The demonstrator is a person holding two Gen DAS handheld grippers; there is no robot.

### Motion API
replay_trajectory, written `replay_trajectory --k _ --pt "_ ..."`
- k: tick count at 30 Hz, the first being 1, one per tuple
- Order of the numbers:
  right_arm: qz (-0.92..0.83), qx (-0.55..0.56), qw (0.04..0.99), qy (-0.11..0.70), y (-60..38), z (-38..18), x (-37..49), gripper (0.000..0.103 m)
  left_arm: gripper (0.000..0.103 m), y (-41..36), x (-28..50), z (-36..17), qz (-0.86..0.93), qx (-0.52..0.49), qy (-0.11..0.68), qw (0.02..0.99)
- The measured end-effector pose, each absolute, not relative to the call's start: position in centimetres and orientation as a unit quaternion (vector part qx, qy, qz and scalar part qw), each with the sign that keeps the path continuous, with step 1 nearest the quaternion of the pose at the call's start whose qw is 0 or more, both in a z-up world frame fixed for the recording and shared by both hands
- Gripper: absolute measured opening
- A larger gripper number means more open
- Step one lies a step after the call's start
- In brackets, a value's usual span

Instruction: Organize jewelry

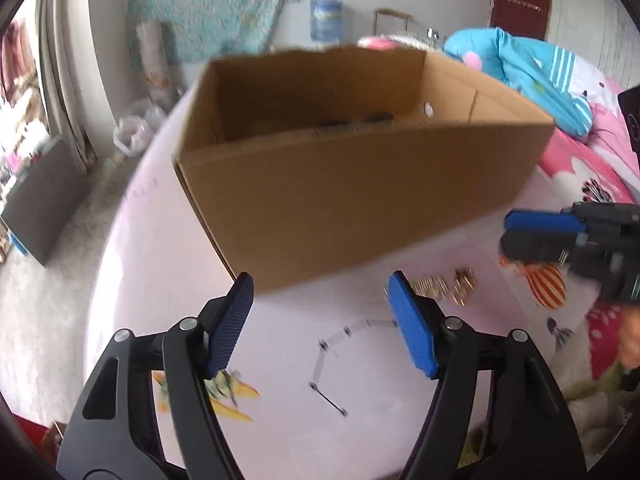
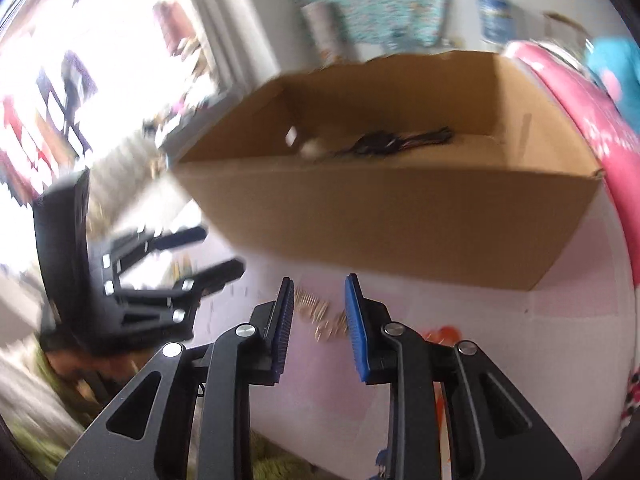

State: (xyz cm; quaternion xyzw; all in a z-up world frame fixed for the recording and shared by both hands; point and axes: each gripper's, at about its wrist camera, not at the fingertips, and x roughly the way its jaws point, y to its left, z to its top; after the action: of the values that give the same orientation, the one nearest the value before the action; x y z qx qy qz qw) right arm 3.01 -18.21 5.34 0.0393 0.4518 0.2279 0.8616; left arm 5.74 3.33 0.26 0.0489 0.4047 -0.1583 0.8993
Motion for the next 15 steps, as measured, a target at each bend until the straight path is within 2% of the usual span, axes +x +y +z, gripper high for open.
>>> replay_trajectory --k 4,5,6,9,12,15 --pt "0.239 -0.030 0.854 0.462 -16.0 3.6 1.9 0.026 0.057 2.9 5.6 -0.9 -0.177 0.034 0.429 0.885" --pt "0.240 -0.038 0.852 0.464 -15.8 3.3 1.9 0.023 0.054 2.8 5.7 -1.2 -0.180 0.033 0.434 0.882" --pt "0.243 -0.043 0.849 0.466 -15.7 3.1 1.9 0.019 0.054 2.6 5.7 -1.4 -0.182 0.033 0.438 0.879" --pt "0.254 -0.057 0.842 0.472 -15.5 2.5 2.2 0.016 0.049 2.1 5.7 -1.9 -0.189 0.033 0.442 0.876" --pt "0.258 -0.072 0.839 0.473 -15.4 2.5 2.2 0.016 0.043 2.0 5.6 -2.1 -0.195 0.030 0.443 0.875" --pt "0.264 -0.078 0.835 0.477 -15.3 2.4 2.3 0.016 0.043 1.9 5.7 -2.1 -0.208 0.025 0.442 0.872"
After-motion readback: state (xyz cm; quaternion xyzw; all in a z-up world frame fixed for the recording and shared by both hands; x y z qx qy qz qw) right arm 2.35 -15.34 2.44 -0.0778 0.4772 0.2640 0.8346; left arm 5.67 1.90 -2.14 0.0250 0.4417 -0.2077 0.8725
